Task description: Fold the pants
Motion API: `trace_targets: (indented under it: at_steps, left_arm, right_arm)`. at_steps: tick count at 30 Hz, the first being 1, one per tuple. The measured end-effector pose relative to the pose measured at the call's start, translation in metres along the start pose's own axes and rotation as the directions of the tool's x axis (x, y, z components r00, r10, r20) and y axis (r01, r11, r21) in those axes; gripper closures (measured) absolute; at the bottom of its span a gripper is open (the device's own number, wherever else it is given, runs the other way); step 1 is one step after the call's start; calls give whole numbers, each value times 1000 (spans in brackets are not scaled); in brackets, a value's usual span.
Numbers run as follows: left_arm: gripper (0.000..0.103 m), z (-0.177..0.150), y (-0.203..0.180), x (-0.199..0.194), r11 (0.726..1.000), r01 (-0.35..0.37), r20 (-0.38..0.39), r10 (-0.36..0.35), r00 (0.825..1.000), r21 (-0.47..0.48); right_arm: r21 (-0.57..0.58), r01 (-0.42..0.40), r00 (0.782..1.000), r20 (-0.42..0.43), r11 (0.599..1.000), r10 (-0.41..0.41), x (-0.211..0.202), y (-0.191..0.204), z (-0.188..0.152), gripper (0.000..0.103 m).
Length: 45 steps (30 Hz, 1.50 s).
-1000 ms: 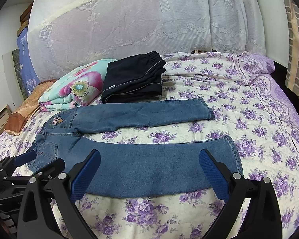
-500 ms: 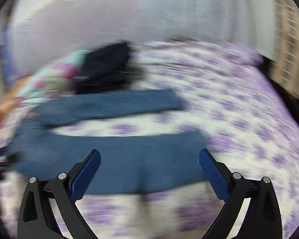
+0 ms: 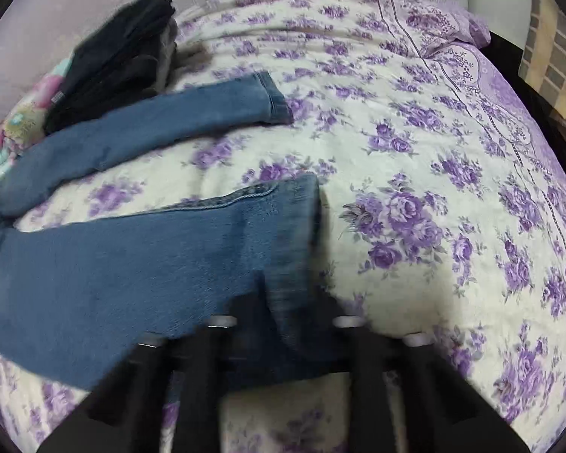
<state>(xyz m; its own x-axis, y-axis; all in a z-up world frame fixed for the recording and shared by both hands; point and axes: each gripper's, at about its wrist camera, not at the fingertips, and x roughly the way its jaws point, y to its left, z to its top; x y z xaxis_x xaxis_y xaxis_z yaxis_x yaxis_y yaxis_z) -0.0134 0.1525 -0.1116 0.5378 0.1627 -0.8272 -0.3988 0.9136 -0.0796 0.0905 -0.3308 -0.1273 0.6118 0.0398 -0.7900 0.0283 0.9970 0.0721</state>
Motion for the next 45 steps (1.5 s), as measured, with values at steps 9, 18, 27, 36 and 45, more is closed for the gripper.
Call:
trace_targets:
  at_steps: [9,18,27,36,45]
  left_arm:
    - [4,-1,15,-14,999,32,-9,-32,999,-22]
    - [5,-4,74,-22,970,75,-51,-90,995,-233]
    - [6,25,109,26,912,86,-85,-130,988,-401]
    - [86,44,103,23,931,10,-39,-26,999,-366]
    - [55,37,90,35,938,62,-44,-82,996,-341]
  right_arm:
    - [161,67,997,-43,985,-60,-24,-62,-34,51]
    - [14,76,991,108,997,-77,-54,-11,-42,17]
    - [-197,194,968,195,961,-156,-70,33,-64,7]
    - [2,72,997,33,997,-72,-30,-2,-62,6]
    - [187,-199,979,4,962,202,-2,-6,-50,81]
